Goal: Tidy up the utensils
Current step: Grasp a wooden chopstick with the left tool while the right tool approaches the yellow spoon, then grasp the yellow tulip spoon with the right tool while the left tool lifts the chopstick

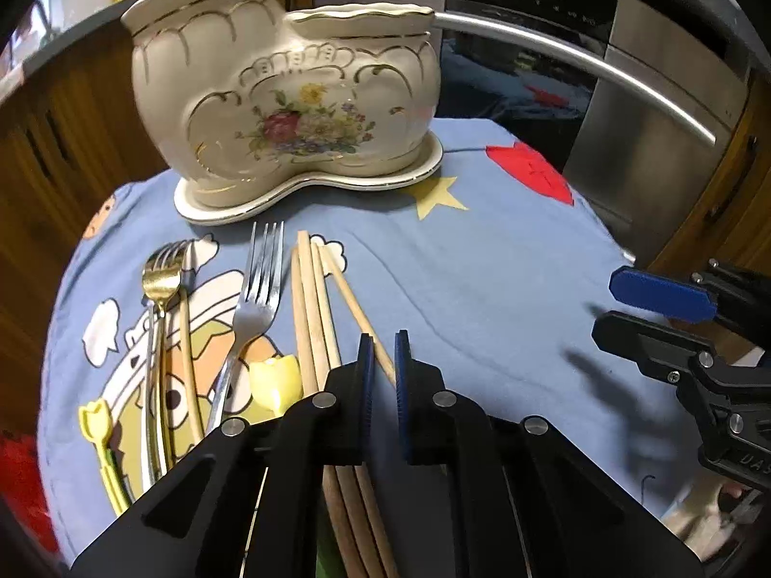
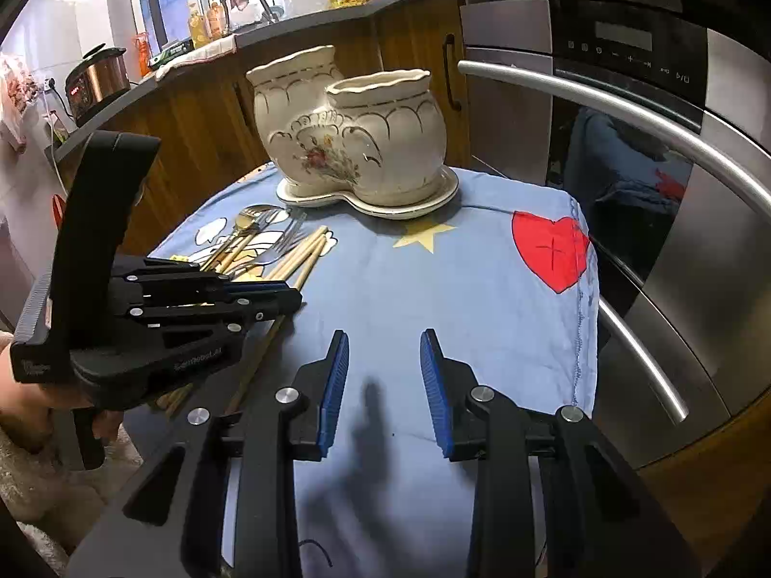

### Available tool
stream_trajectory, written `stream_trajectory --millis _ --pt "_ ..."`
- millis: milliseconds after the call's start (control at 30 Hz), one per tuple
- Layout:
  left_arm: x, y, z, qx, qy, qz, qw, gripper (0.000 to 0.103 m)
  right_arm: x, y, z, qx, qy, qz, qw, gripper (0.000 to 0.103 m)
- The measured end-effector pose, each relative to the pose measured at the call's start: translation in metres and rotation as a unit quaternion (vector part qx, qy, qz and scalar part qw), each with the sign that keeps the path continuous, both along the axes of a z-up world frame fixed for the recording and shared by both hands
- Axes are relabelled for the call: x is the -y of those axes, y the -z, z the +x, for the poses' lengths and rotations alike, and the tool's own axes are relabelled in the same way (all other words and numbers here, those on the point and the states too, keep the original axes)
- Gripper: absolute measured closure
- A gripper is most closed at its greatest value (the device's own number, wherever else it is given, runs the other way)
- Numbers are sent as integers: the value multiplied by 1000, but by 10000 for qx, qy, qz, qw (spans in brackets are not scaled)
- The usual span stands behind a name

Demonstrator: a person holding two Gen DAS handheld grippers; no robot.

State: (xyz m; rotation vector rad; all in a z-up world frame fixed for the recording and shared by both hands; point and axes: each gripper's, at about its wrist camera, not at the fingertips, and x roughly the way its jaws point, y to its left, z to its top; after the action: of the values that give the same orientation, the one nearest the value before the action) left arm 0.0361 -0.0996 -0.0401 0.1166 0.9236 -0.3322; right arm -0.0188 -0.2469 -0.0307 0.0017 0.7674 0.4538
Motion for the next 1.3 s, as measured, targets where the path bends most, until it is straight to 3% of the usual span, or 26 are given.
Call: stream_trajectory --millis 367,600,633,800,1033,1167,1300 --pt "-39 -46 -28 524 -85 -710 9961 98 -20 -10 -1 -88 -148 -51 9998 72" --pt "-118 -87 -50 1124 -748 -856 9871 99 -96 -21 5 -304 -1007 94 9944 72" --pt "-131 -87 -51 1153 -875 -881 9855 103 -114 -21 5 -341 -1186 116 9923 72" --pt "-178 -69 -42 968 -1291 -1165 9800 103 -168 -16 8 -523 -1563 -19 9863 72" --pt "-199 -28 -29 392 -1496 -1683 9735 103 -180 -3 13 -669 -1491 -272 9862 72" --pt "-199 -26 -27 402 -1577 -1584 9739 102 -186 -1 15 -618 -1575 -353 9850 72" --pt "-211 -32 -29 498 -1720 -1671 9695 78 -199 -3 15 -518 -1766 -413 9821 72"
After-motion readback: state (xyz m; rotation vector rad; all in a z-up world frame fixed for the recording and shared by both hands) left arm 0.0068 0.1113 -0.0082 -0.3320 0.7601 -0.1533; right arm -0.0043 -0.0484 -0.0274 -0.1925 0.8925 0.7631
